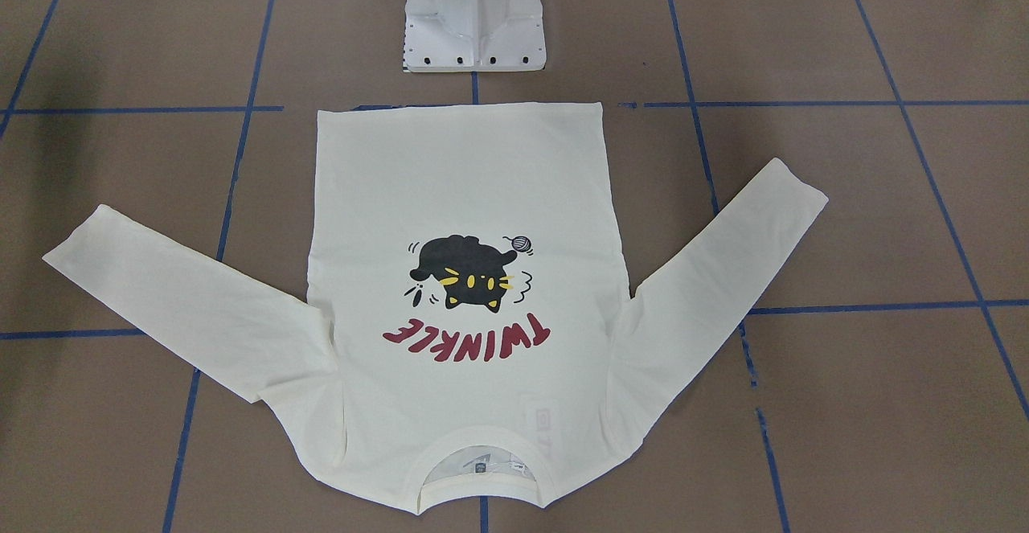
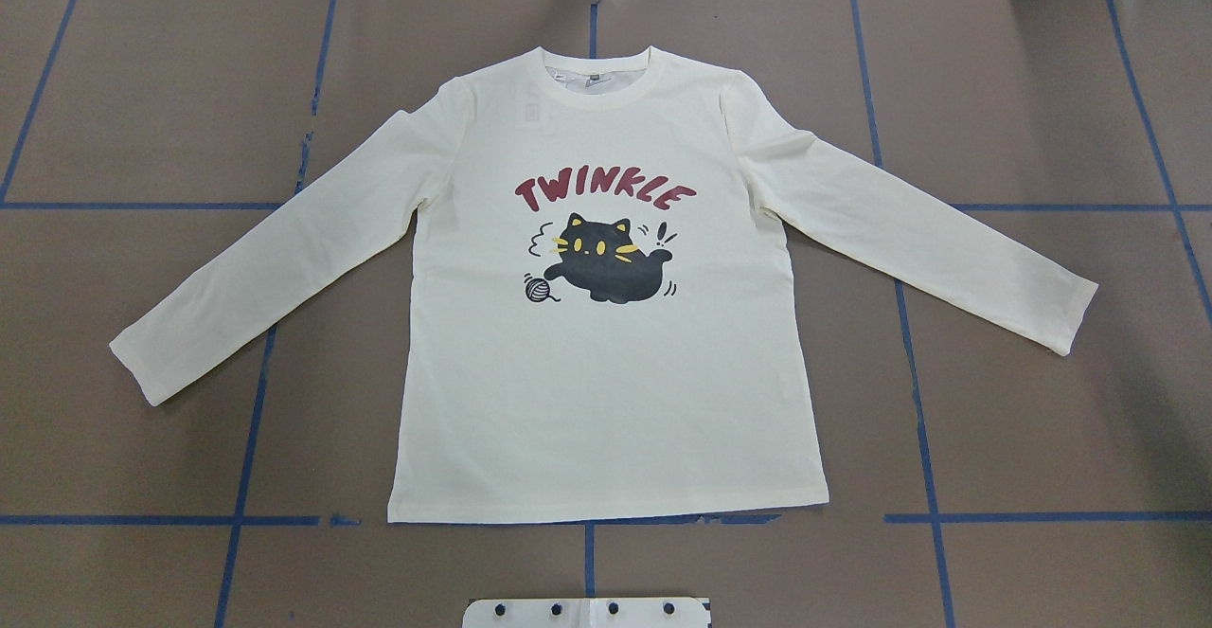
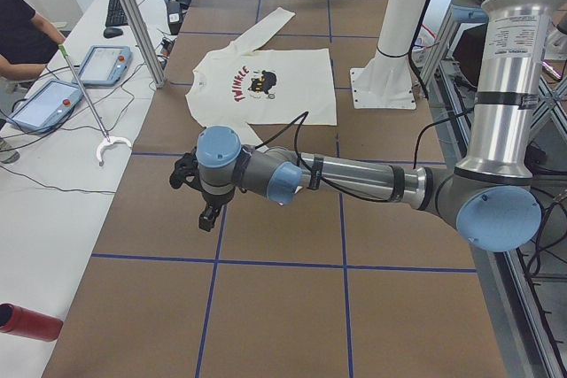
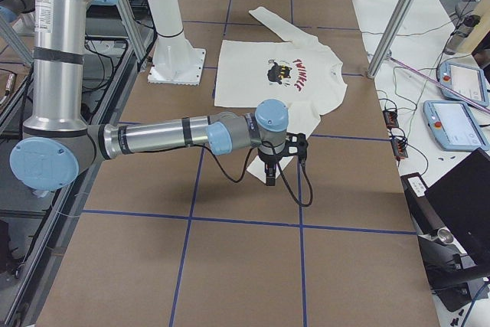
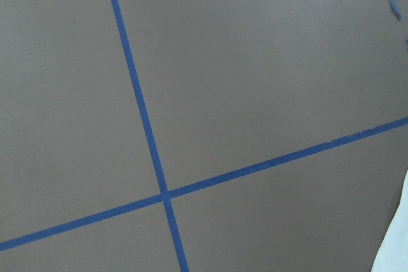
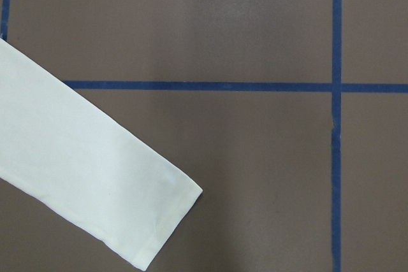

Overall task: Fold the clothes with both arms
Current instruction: 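Move the right gripper toward the cuff of the sleeve nearest it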

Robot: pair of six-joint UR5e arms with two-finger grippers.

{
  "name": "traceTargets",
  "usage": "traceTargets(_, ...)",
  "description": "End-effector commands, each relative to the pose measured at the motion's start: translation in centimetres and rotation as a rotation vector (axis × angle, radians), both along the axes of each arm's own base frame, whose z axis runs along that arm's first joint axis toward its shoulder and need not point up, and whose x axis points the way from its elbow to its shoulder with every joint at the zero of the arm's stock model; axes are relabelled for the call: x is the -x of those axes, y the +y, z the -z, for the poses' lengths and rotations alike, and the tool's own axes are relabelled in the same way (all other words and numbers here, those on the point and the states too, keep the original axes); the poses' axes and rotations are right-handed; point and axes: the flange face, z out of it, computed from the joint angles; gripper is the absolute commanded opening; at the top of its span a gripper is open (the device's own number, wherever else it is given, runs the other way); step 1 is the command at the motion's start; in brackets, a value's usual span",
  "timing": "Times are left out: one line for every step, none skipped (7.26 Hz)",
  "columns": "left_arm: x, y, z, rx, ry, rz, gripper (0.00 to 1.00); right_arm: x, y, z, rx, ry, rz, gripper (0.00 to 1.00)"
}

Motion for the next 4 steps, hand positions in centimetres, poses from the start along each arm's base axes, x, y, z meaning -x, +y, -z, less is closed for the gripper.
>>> traceTargets(-1.1, -0.2, 0.4, -0.007, 0.000, -0.017, 1.00, 7.6, 3.8, -1.8, 0.033, -0.056, -0.005, 1.00)
traceTargets(-1.1, -0.2, 0.2, -0.008, -0.005, -0.017, 1.00, 9.4, 3.6, -2.5, 0.029, -0.026, 0.017, 1.00)
traceTargets(-1.1, -0.3, 0.1, -0.010, -0.006, -0.018, 1.00, 10.5, 2.6, -3.5, 0.030, -0.003, 0.016, 1.00)
traceTargets(-1.1, -0.3, 0.2, -0.009, -0.001, -0.020, 1.00, 11.0, 2.2, -5.1, 0.048, 0.020, 0.013, 1.00)
